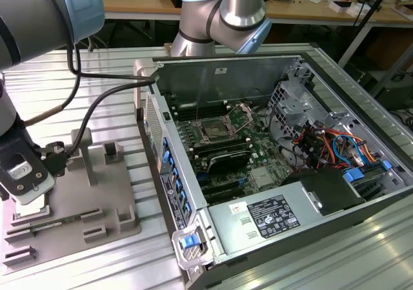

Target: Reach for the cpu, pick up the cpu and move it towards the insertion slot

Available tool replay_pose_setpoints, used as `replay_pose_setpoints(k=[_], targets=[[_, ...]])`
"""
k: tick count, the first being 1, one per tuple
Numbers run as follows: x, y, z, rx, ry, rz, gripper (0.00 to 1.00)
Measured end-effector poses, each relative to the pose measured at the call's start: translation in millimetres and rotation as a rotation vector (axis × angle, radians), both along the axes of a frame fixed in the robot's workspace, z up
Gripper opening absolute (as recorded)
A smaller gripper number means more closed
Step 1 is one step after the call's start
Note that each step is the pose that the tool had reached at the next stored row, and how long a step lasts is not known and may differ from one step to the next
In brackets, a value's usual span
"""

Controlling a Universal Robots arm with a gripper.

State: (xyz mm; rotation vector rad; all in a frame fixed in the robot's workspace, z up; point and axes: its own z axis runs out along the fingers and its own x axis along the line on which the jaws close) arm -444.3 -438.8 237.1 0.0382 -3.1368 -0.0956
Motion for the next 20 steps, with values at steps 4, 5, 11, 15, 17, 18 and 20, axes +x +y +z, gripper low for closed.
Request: replay_pose_setpoints(k=[4,5,11,15,17,18,20], targets=[[-3.1,-0.6,-7.1,0.0047,0.0000,0.017,0.66],[-3.9,-0.7,-8.9,0.0056,-0.0002,0.027,0.66],[-5.8,-0.3,-21.5,0.0064,0.0006,0.035,0.66],[-7.1,0.0,-26.8,0.0064,0.0007,0.035,0.66],[-7.3,0.0,-28.7,0.0065,0.0005,0.035,0.66],[-7.3,0.0,-28.9,0.0064,0.0007,0.035,0.66],[-7.4,0.0,-28.9,0.0058,0.0009,0.035,0.66]])
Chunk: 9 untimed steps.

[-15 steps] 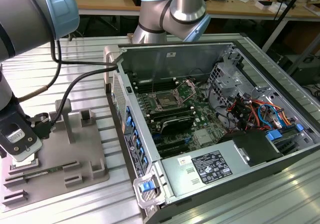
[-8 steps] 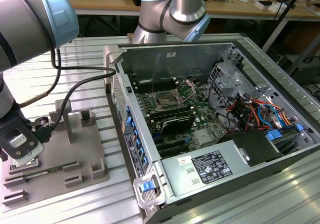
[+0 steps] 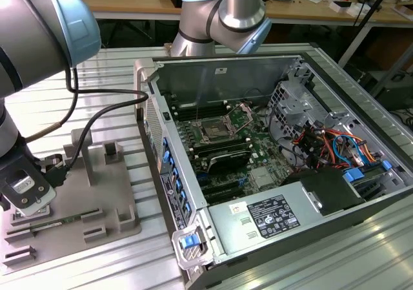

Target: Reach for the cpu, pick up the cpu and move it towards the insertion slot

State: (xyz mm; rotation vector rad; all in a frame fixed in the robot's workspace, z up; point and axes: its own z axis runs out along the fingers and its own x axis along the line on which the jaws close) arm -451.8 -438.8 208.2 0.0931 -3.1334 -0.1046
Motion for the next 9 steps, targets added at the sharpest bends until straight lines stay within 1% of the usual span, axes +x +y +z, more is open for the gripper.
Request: replay_pose_setpoints(k=[8,9], targets=[[0.0,0.0,-0.1,0.0000,-0.0002,0.000,0.66],[0.0,0.0,-0.1,0.0000,-0.0002,0.000,0.67]])
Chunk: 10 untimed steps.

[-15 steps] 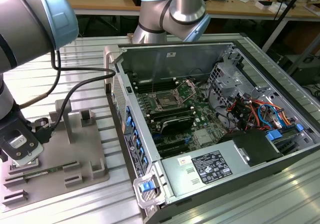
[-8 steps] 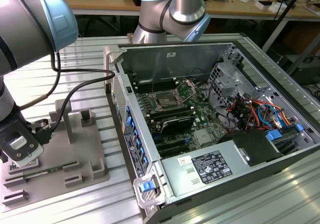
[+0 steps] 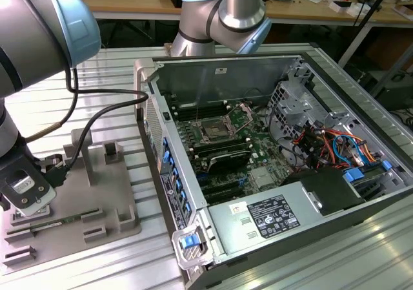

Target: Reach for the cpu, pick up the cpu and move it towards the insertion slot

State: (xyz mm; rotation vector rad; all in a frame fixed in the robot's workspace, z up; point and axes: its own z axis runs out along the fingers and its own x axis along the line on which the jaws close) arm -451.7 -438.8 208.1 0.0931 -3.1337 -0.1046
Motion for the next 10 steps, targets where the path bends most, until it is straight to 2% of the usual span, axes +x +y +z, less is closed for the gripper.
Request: replay_pose_setpoints(k=[1,2,7,10], targets=[[0.0,0.0,0.0,0.0000,0.0000,0.000,0.67],[0.0,0.0,0.0,-0.0001,0.0000,0.000,0.74],[0.0,0.0,-0.5,-0.0001,0.0000,0.000,0.74],[0.0,0.2,-3.0,-0.0001,0.0003,0.000,0.74]])
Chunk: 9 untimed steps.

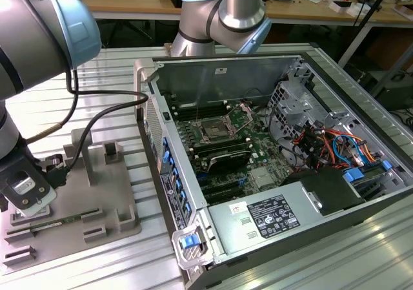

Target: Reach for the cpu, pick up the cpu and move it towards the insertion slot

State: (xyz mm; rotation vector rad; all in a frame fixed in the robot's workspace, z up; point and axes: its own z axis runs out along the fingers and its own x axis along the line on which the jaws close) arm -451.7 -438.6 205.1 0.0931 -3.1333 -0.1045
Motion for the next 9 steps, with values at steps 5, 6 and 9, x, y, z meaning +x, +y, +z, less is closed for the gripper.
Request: replay_pose_setpoints(k=[5,6,9], targets=[[-0.3,0.0,-10.2,0.0001,0.0012,0.000,0.74],[-0.4,0.0,-11.1,0.0000,0.0014,0.000,0.74],[-0.4,0.0,-11.4,-0.0002,0.0016,0.000,0.74]])
